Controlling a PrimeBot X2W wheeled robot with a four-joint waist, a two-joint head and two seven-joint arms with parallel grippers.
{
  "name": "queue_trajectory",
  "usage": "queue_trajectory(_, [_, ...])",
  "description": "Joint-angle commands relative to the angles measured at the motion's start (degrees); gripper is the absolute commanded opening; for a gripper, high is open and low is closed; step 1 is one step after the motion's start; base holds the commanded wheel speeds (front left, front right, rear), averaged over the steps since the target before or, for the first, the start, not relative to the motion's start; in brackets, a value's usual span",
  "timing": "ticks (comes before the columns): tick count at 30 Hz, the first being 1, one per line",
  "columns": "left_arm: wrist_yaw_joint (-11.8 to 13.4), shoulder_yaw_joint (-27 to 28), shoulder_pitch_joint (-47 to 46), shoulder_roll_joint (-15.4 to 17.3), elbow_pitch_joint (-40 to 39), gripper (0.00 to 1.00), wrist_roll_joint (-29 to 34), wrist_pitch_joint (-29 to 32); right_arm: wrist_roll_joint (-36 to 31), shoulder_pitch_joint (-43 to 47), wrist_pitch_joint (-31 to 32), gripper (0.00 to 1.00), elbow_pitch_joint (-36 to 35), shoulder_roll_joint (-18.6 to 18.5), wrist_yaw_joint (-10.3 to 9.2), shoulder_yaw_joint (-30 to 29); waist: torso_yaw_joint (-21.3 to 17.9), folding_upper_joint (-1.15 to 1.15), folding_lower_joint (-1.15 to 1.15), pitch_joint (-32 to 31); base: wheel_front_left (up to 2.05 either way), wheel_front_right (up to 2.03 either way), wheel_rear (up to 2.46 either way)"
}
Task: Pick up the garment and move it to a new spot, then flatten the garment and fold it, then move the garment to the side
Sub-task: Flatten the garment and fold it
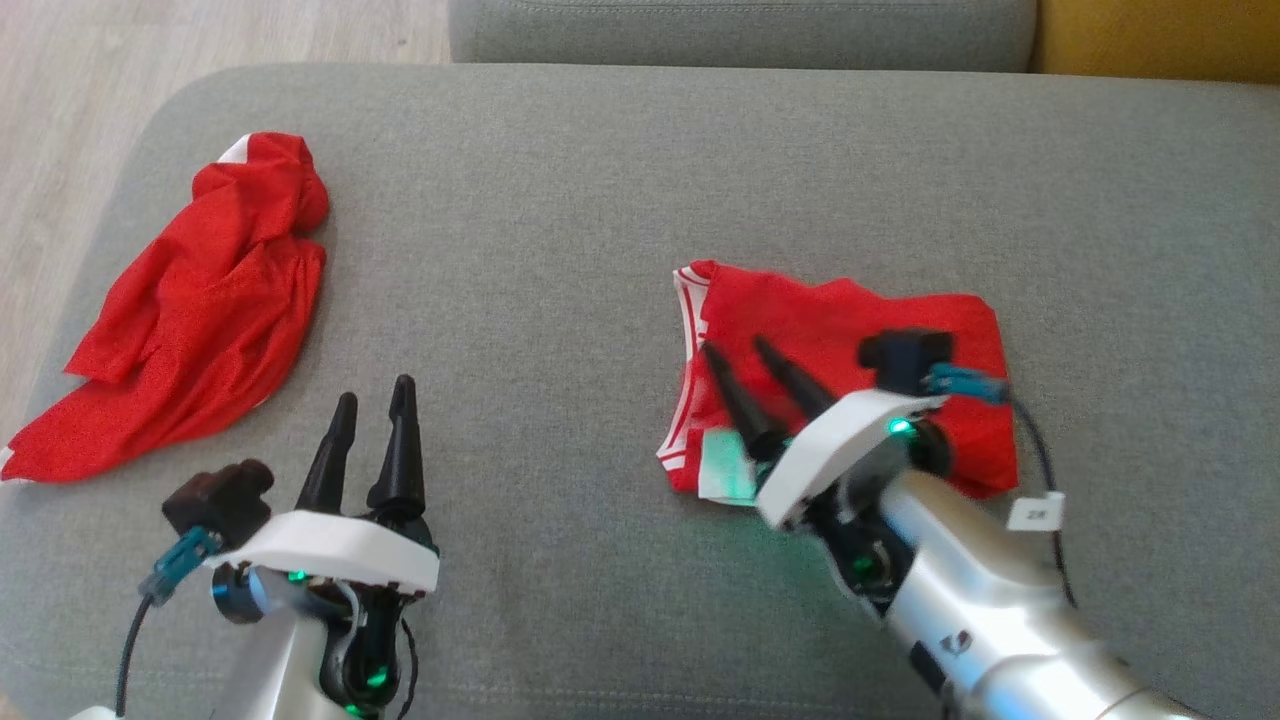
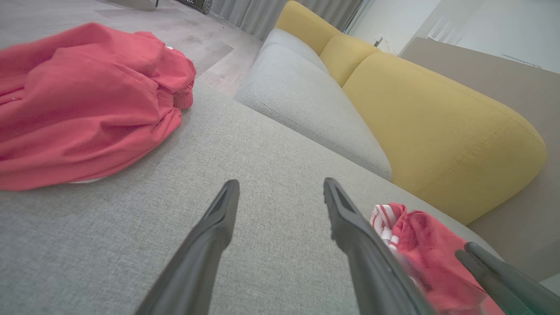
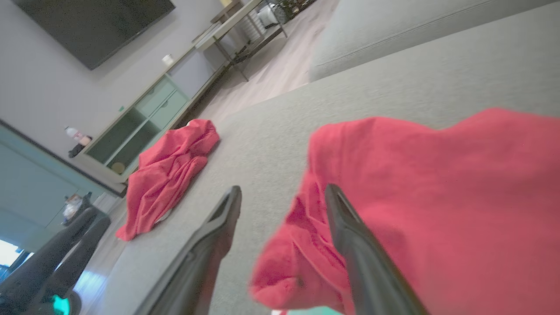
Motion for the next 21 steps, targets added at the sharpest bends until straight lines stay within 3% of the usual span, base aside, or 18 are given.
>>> queue_trajectory(1, [0.14,1.33,-2.33,0.72,-1.26,1.00,-0.03,-0.44,0.98,-2.05,-0.99,1.00,-2.46,0.88,0.11,2.59,-0.01,0.00,0.00,-0.12,0.00,0.00,0.00])
queue_trajectory(6, [0.19,1.90,-1.90,0.72,-0.66,1.00,0.22,-0.44,5.05,-2.54,-1.51,1.00,-5.96,0.88,0.11,8.34,-1.02,0.00,0.00,-0.48,0.00,0.00,0.00])
queue_trajectory(10, [0.23,2.38,-2.04,0.72,-0.75,1.00,0.28,-0.44,4.94,-5.31,-3.39,1.00,-5.04,0.88,0.11,8.94,-2.64,0.00,0.00,-0.69,0.00,0.00,0.00])
queue_trajectory(17, [0.30,3.68,-1.91,0.72,-3.57,1.00,-0.07,-0.44,-8.76,-11.58,-7.67,1.00,4.66,0.72,0.11,2.68,-6.77,0.00,0.00,-1.24,0.00,0.00,0.00])
queue_trajectory(21, [0.44,3.74,-1.87,0.72,-5.89,1.00,-0.43,-0.44,-16.41,-11.81,-8.64,1.00,6.25,-3.69,0.11,-4.86,-8.90,0.00,0.00,-1.45,0.00,0.00,0.00])
